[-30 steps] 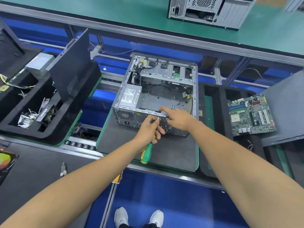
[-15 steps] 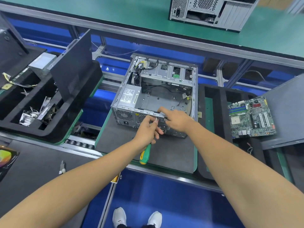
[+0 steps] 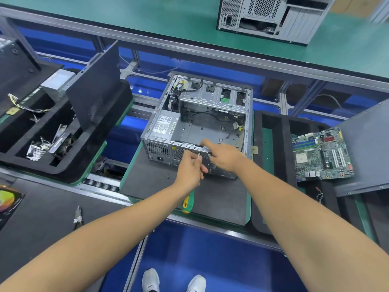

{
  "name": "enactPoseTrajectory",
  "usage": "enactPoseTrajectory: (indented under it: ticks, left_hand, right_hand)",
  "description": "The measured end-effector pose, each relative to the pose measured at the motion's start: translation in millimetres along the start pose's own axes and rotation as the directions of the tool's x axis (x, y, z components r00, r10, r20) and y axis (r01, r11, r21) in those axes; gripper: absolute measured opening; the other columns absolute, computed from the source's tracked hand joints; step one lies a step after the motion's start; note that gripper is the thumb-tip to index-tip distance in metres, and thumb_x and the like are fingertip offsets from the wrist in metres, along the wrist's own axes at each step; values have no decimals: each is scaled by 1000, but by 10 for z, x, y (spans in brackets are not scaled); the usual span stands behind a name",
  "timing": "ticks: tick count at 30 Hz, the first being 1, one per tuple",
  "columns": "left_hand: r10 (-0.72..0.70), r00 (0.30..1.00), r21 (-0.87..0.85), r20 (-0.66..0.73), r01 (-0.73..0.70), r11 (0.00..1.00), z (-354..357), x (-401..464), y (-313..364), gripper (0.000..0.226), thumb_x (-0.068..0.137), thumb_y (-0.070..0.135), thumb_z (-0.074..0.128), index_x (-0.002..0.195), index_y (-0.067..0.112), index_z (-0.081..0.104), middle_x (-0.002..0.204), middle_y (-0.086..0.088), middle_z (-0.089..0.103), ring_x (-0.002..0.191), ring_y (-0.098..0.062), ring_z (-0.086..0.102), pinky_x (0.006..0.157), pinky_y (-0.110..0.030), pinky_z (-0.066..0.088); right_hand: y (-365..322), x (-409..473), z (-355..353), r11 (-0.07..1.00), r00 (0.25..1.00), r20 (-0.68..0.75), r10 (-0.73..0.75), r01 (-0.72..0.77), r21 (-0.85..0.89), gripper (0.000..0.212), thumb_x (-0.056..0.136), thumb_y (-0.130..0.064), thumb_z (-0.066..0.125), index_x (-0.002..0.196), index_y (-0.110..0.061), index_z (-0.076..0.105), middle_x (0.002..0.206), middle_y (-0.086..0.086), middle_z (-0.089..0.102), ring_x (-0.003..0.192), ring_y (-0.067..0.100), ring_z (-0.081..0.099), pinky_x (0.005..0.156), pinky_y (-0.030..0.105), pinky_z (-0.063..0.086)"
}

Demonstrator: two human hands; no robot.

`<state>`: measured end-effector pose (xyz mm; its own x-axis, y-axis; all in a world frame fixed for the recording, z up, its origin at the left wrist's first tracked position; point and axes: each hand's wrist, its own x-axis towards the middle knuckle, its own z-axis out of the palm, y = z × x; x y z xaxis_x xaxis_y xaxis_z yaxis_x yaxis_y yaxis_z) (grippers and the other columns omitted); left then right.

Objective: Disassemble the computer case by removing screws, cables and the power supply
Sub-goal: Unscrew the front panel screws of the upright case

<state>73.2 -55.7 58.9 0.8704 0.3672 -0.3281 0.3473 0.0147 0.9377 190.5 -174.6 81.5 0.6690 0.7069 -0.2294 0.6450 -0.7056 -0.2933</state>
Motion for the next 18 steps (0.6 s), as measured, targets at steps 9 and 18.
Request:
enactPoseTrajectory:
  ticks: [9,18]
  left_hand:
    - [-229,949,-566,215,313,763,-18,55,-17,17,108,24,50,103,9,55,61,5,52,41,-4,30,31,-17,21]
    - [-248,930,-496,271,356,792,-36,-72,33,21,101,4,60,95,11,41,78,-10,48,54,-13,44,40,-19,36]
  right_hand:
    - [-11,-4,-6,1000,1000,-12,-5,5,-7,48,88,-14,46,126,-41,33,60,0,53,56,18,50,49,31,28]
    - [-27,-2,-5,1000,1000,-6,8,-8,-10,46,90,-15,47,128,-38,33,64,1,53,59,20,52,52,35,33]
